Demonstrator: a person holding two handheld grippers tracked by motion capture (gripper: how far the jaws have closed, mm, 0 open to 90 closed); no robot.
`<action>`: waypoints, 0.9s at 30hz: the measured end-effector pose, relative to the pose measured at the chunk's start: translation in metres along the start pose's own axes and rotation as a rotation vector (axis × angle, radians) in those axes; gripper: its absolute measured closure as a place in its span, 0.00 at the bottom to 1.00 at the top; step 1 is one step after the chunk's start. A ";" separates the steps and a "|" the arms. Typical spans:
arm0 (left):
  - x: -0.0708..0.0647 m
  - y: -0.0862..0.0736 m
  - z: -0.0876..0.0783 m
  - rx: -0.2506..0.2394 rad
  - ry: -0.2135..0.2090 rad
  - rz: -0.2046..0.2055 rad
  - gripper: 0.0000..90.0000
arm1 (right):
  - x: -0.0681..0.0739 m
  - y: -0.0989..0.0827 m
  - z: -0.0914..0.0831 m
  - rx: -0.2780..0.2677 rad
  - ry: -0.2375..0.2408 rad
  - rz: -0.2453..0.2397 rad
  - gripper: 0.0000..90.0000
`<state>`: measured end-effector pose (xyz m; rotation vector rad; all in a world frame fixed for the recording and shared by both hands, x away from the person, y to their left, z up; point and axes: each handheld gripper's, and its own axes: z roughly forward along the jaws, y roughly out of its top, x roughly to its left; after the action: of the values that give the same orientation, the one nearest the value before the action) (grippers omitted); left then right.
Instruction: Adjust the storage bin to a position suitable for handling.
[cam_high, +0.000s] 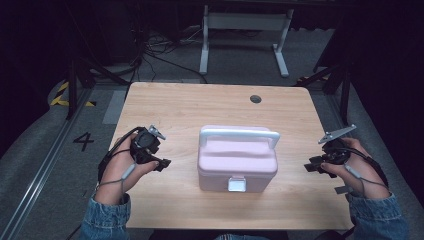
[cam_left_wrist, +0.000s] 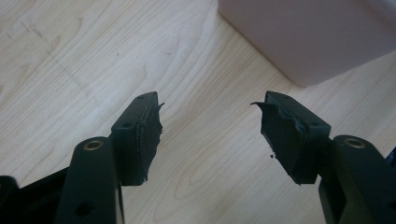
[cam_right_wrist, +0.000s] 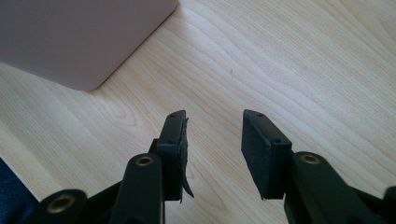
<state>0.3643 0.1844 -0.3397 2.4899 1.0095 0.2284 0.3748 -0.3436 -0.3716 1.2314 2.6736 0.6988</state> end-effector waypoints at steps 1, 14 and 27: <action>-0.001 0.001 -0.001 -0.017 0.000 0.005 0.42 | 0.000 0.000 0.000 -0.001 -0.002 -0.001 0.68; -0.030 0.031 -0.007 -0.193 -0.058 0.139 0.42 | 0.001 -0.010 -0.003 -0.016 -0.002 0.021 0.67; -0.040 0.056 0.010 -0.424 -0.122 0.179 0.44 | 0.003 -0.022 -0.003 -0.026 0.001 0.044 0.66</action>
<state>0.3735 0.1182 -0.3225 2.1724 0.6132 0.3069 0.3562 -0.3546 -0.3789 1.2877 2.6366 0.7383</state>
